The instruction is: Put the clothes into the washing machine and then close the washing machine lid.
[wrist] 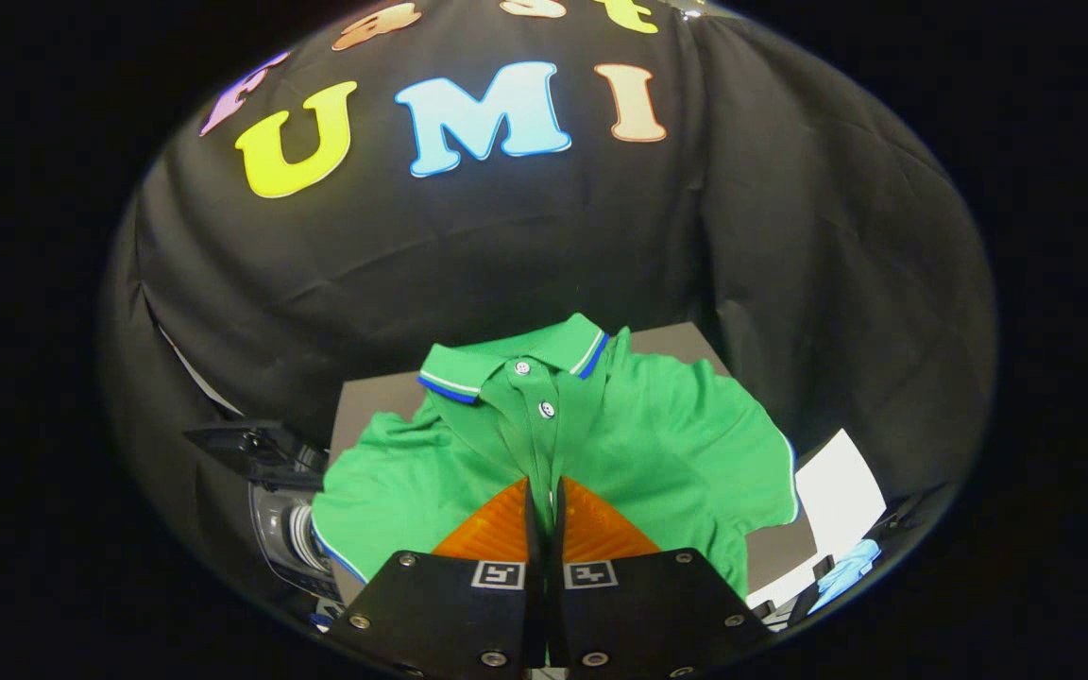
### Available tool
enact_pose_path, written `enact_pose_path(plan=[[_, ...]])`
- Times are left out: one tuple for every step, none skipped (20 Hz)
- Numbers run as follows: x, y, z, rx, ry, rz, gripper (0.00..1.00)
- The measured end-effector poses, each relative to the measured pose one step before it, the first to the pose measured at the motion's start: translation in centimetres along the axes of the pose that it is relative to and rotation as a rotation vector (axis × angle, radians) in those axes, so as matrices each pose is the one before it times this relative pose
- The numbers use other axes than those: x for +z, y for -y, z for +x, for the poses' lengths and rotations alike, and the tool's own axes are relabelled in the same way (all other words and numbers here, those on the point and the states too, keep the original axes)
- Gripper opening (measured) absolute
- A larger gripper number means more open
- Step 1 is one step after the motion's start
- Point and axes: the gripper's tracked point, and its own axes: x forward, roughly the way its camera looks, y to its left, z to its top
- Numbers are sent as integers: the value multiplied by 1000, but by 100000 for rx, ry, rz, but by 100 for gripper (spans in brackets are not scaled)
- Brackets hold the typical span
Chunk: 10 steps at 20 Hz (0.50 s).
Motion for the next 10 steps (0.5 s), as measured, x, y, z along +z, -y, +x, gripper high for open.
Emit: enact_pose_path(plan=[[754,-834,-889,101,1744,-782,1],[303,-863,-838,-256,1059,-954,1],[432,-950,-1163,-544,1264,-221,1],[745,-958,-1216,-165,1852,1323,1],[615,-1588,-1405,1360,1911,1640,1],[376,-1708,-1759,1353,1973,1204,1],[338,-1606,-1473,1489,1884,36,1],[207,-1471,-1281,1054,1417,-580,1],[270,-1498,-1173,1084,1747,-930,1],[283,-1677,-1105,2203,1770,-404,1]])
